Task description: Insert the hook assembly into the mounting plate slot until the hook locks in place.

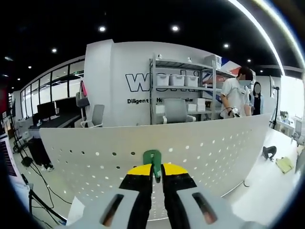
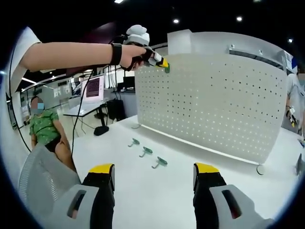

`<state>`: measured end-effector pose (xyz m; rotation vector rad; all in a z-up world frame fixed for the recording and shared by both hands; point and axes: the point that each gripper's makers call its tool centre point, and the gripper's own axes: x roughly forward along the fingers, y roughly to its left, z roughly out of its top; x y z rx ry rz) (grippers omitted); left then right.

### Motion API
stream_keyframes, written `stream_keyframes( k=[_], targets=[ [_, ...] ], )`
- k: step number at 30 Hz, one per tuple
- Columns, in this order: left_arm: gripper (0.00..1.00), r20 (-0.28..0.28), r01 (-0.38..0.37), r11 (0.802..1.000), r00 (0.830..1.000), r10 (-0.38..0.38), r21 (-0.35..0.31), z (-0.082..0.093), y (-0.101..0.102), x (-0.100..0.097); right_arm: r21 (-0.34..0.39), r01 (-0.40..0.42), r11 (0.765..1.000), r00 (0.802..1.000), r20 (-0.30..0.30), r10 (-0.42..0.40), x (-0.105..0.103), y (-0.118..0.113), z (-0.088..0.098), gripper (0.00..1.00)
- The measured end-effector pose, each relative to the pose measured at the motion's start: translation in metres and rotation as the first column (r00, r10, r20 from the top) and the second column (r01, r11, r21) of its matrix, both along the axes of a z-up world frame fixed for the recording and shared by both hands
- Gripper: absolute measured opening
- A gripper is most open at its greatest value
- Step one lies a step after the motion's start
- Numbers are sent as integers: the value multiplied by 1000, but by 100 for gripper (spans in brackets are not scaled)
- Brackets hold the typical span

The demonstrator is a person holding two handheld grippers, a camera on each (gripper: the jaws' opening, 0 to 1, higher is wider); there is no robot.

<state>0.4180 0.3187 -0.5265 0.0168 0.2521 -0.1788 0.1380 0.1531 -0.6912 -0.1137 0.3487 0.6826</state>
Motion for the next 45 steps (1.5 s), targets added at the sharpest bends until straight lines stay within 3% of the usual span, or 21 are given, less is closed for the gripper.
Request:
stream_keyframes(
  k=[16,25,37,45],
  targets=[
    [16,16,76,997,997,-76,7,1,-7,-10,-5,-18,1000,1000,4,18,1,4,2,68],
    [22,-4,92,996,996,-92,-6,-8,-8,-19,-12,-33,999,999,9,33,0,7,3,68],
    [21,33,113,993,993,-112,-36,0,-7,-36,-7,-42,999,999,14,42,-2,14,6,68],
    [27,47,135,990,990,-133,-45,-1,-9,-44,-14,-48,999,999,16,48,-4,16,6,68]
  ],
)
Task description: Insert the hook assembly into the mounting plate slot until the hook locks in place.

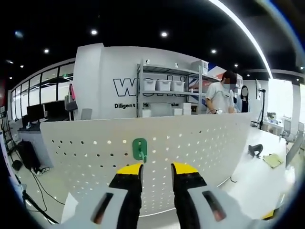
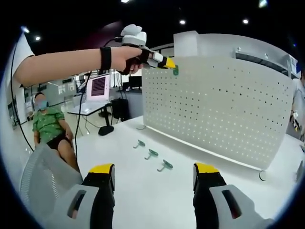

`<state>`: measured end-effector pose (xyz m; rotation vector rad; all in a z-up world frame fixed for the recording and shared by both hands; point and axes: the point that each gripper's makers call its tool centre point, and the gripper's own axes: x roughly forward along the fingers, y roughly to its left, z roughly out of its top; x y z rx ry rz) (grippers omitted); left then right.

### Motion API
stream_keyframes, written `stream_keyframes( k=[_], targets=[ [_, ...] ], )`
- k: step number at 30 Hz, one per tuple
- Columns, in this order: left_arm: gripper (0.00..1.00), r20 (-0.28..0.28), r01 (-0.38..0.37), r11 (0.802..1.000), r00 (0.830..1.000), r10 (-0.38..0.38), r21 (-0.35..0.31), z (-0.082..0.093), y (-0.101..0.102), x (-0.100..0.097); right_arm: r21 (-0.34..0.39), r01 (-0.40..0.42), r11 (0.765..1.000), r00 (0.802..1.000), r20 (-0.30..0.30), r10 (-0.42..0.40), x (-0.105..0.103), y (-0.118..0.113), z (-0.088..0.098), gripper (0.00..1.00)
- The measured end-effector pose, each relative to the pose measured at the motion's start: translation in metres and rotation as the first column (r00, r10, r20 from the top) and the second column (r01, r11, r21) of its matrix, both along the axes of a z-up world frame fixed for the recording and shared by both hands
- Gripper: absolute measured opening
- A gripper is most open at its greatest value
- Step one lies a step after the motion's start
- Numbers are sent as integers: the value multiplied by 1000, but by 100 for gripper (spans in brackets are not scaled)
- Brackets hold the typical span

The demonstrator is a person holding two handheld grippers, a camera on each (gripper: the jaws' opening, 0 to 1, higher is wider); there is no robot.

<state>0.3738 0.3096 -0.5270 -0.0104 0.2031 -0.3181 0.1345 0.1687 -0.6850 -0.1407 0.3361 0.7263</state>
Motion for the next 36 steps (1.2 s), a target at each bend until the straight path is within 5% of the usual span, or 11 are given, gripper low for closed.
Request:
stream_keyframes(
  k=[13,19,36],
  targets=[
    [35,73,80,996,994,-82,29,6,-14,-26,-3,6,1000,1000,-3,-6,-2,-1,0,68],
    [38,30,142,990,989,-142,2,-11,-23,-39,-7,1,1000,1000,-5,-1,-2,0,-1,68],
    [43,76,310,951,948,-310,4,-39,-43,-83,-15,-20,1000,1000,-3,20,1,3,3,68]
  ],
)
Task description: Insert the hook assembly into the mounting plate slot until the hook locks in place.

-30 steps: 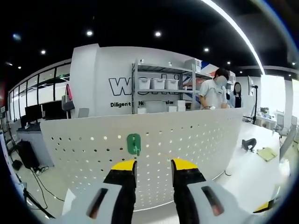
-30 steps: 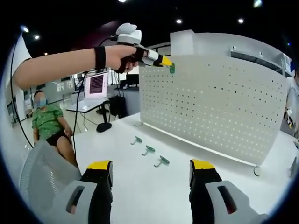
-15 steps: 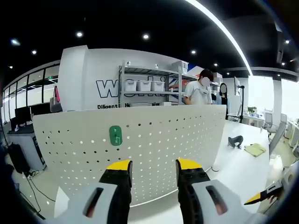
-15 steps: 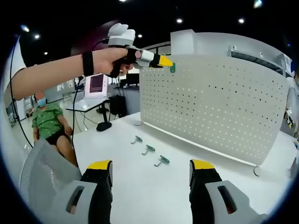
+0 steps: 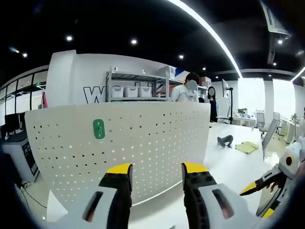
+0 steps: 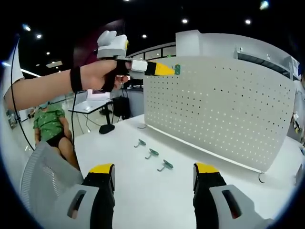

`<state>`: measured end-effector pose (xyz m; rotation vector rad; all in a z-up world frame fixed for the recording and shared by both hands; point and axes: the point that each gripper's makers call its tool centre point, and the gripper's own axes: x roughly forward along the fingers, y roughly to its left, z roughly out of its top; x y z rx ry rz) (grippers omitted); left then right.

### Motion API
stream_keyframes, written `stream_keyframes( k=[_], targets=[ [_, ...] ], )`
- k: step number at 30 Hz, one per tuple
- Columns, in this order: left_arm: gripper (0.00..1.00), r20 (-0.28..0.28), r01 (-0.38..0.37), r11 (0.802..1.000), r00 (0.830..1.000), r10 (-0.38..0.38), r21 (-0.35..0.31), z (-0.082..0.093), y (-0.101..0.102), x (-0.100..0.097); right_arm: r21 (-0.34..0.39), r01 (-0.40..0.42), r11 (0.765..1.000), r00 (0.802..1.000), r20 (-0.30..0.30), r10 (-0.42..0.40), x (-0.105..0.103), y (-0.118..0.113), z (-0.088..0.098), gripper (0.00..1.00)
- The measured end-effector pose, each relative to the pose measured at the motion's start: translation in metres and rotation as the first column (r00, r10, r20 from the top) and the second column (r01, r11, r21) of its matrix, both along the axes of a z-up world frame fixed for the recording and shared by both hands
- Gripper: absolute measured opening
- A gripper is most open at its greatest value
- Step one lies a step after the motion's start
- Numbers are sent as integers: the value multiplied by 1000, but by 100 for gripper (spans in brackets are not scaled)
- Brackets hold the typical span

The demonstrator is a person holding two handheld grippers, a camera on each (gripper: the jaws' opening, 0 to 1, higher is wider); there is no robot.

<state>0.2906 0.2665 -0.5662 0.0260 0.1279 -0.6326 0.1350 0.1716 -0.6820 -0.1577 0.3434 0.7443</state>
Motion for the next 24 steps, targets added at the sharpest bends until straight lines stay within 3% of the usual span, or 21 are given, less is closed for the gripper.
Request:
stream_keyframes(
  k=[11,15,24],
  targets=[
    [50,21,94,996,995,-94,4,-11,-7,-27,-10,-14,1000,1000,-9,14,0,5,-3,67],
    [52,38,119,993,992,-118,-24,-11,-12,-38,-8,-11,1000,1000,-15,11,0,5,-8,67],
    [56,4,145,989,990,-144,-31,-33,-15,-58,-6,3,1000,1000,-30,-3,-3,1,-13,67]
  ],
)
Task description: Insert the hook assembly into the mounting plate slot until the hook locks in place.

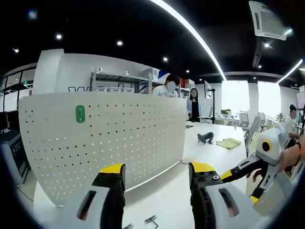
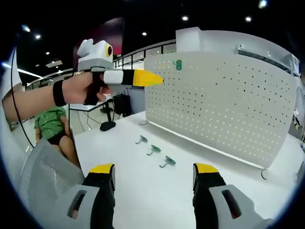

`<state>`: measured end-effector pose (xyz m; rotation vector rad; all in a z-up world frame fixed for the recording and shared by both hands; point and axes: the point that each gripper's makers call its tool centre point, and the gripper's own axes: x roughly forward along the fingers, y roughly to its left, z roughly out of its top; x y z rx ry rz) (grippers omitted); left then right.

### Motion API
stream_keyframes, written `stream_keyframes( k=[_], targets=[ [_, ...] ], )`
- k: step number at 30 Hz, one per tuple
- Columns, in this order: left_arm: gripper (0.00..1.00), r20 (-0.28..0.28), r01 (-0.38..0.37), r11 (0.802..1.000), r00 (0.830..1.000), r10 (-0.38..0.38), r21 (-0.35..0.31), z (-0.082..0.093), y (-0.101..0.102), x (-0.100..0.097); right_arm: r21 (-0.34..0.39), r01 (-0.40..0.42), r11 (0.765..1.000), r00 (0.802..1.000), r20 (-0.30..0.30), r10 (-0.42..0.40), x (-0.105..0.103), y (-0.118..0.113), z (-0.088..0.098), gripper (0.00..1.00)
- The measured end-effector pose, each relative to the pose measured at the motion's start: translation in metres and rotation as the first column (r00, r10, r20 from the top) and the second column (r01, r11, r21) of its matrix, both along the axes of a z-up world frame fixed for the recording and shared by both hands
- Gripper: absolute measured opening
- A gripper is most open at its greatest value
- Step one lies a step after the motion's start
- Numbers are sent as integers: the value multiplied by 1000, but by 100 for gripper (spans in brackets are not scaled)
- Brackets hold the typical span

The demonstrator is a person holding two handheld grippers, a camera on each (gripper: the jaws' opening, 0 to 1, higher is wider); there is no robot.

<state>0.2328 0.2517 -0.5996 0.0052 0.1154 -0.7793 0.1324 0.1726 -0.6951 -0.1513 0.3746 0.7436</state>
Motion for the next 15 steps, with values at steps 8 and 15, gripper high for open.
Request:
stream_keyframes(
  k=[8,15],
  targets=[
    [57,-28,11,1000,1000,-11,2,-16,6,-18,-11,-6,1000,1000,-18,6,-1,2,-8,66],
    [59,-29,10,1000,1000,-10,0,-18,22,-29,-6,-20,1000,1000,-24,20,2,10,-8,66]
  ],
)
